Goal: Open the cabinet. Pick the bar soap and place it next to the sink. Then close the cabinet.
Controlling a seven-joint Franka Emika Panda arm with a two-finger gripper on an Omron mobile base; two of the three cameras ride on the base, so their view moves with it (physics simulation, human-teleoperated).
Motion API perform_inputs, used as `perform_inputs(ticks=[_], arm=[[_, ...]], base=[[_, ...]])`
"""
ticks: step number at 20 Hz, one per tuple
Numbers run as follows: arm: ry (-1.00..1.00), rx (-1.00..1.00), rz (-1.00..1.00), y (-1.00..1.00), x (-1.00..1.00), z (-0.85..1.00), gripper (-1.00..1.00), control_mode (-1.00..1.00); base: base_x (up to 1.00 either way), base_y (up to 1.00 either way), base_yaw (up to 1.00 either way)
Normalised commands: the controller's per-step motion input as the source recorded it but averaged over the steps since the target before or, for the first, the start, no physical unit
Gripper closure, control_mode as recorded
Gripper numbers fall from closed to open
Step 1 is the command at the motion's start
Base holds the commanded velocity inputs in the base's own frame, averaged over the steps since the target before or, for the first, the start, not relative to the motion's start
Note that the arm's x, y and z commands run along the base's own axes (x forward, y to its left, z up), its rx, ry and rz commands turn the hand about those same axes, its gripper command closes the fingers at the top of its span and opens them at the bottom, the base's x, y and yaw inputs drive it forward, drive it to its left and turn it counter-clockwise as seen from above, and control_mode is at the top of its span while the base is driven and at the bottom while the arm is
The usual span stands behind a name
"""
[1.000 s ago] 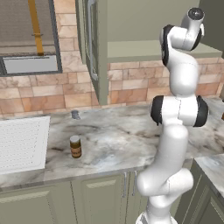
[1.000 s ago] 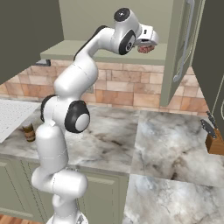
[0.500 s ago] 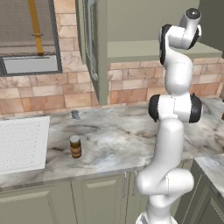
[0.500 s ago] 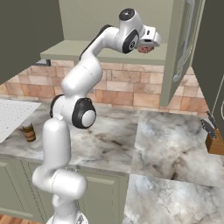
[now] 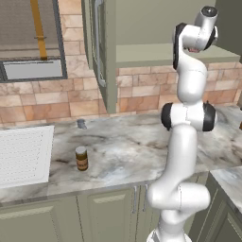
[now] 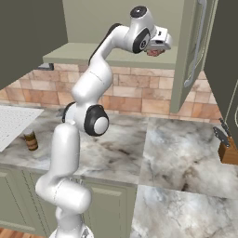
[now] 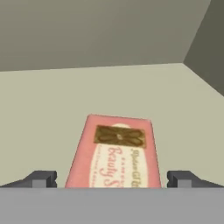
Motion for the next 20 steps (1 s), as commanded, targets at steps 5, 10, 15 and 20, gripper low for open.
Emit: perform_inputs(ticks=[5, 10, 15, 20], arm=[[0.01, 0.01, 0.00, -0.01, -0.05, -0.08, 1.00, -1.00], [0.00, 0.01, 0.00, -0.02, -0.32, -0.07, 1.00, -1.00], [0.00, 0.00, 0.00, 0.00, -0.56, -0.01, 1.00, -1.00], [-0.03, 0.00, 0.00, 0.14, -0.76, -0.22, 1.00, -1.00]], base=[[0.00, 0.00, 0.00], [0.00, 0.00, 0.00], [0.00, 0.00, 0.00], [0.00, 0.00, 0.00]])
